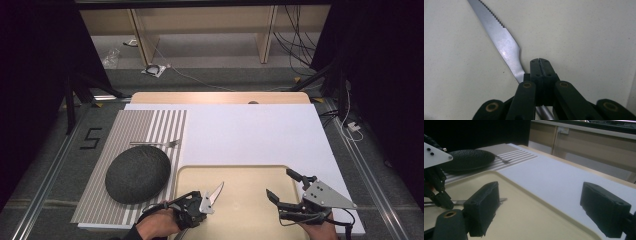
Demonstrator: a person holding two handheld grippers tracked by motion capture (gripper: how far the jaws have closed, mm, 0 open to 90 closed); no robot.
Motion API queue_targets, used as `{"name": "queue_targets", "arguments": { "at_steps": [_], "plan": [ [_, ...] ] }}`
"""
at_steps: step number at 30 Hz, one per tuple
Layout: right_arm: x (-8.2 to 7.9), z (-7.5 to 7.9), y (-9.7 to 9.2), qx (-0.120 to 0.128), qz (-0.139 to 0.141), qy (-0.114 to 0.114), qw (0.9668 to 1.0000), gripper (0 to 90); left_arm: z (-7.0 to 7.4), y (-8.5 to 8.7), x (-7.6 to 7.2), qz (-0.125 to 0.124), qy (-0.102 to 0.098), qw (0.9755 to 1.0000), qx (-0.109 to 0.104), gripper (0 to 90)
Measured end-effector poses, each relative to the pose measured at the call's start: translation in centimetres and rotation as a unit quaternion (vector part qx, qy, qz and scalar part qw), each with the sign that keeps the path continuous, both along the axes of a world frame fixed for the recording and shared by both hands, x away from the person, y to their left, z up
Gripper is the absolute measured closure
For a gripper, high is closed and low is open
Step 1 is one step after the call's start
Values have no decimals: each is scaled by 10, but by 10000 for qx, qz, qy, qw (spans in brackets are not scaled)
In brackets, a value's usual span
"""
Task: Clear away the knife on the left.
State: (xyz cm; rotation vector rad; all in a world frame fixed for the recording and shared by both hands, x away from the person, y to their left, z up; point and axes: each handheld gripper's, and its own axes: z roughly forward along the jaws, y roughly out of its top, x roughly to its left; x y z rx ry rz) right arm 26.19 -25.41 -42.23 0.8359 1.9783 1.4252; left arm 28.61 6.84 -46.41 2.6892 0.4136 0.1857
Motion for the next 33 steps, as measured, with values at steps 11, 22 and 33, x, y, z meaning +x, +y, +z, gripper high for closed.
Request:
{"name": "queue_targets", "arguments": {
  "at_steps": [11,22,33],
  "plan": [
    [0,0,0,19,-1,-6,10000,167,0,5,3,100,24,9999,-12,892],
    [0,0,0,22,-6,-11,10000,167,0,11,6,192,52,9998,-4,892],
    [0,0,0,30,-7,-17,10000,167,0,18,8,305,48,9995,28,892]
  ]
}}
